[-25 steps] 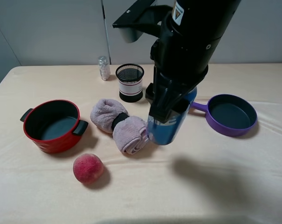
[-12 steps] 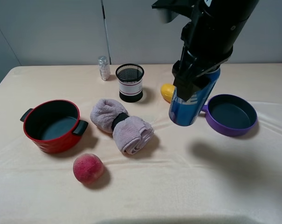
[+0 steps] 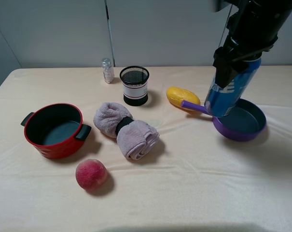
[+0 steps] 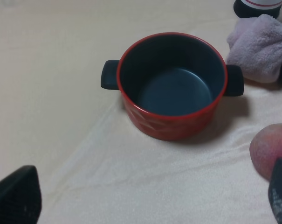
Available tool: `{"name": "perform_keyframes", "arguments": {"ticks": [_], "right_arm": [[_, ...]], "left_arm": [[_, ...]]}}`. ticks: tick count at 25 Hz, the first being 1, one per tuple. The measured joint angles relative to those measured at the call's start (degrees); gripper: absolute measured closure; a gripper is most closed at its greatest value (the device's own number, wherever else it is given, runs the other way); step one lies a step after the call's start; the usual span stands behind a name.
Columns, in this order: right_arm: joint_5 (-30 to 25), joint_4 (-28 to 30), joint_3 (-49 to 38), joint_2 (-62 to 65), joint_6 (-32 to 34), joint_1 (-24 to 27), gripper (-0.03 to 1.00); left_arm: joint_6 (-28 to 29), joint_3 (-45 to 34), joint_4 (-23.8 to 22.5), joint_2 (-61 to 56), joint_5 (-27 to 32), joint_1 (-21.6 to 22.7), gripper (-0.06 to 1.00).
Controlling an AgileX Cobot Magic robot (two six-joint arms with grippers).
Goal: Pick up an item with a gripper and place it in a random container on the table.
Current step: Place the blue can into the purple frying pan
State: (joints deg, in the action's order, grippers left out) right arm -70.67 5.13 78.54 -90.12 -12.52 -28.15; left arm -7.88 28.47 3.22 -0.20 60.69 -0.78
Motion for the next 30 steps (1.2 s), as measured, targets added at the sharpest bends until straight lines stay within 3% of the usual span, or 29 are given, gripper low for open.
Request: {"name": "perform_keyframes", "arguments": {"ticks": [14,30], "right_arm": [[2.1,-2.3,0.0,0.0,-2.4,15.6,0.47],[8.1,-4.5,0.0,-7.7,-3.5,21.9,0.47]], "left_arm": [[0.0,0.0,0.0,0.0,0.0,0.0,-0.04],[0.0,0.0,0.0,0.0,0.0,0.0,-0.04]]}}
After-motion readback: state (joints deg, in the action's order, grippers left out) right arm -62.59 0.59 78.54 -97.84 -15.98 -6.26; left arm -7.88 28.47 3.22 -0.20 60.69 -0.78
